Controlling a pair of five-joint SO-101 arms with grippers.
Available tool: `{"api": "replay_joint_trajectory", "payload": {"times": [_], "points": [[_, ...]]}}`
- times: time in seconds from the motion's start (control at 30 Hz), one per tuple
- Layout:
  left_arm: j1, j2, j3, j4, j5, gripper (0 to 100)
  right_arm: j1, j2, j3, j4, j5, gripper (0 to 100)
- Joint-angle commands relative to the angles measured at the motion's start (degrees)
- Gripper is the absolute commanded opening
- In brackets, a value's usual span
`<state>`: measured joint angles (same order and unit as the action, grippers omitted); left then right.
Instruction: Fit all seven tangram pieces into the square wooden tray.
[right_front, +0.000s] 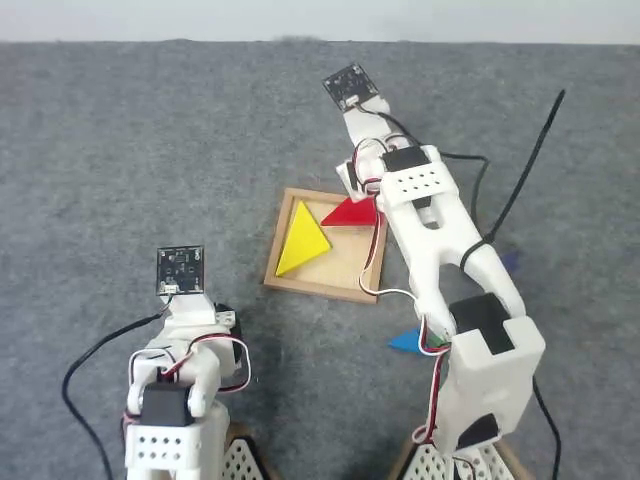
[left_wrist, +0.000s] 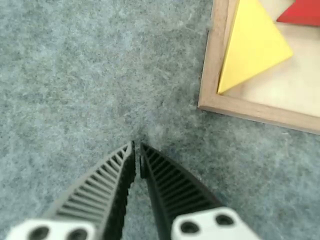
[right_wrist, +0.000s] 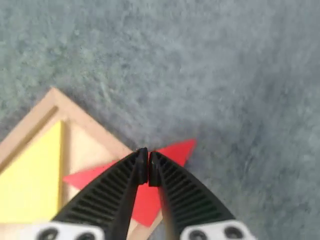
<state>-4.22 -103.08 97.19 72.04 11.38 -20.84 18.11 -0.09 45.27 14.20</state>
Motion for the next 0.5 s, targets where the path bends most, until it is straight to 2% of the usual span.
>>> {"api": "replay_joint_trajectory", "payload": {"times": [0.0,0.27,0.47], "points": [[-0.4,-1.1,-0.7,0.3,-0.9,1,1.1,2.3,-3.6,-2.8,2.9,0.6],[-0.4,-1.1,-0.7,0.3,-0.9,1,3.3,15.4,-18.5,4.8,2.8,0.6],[-0.4,-1.1,-0.7,0.3,-0.9,1,6.0,15.9,-19.7,6.9,2.7,0.6]]}}
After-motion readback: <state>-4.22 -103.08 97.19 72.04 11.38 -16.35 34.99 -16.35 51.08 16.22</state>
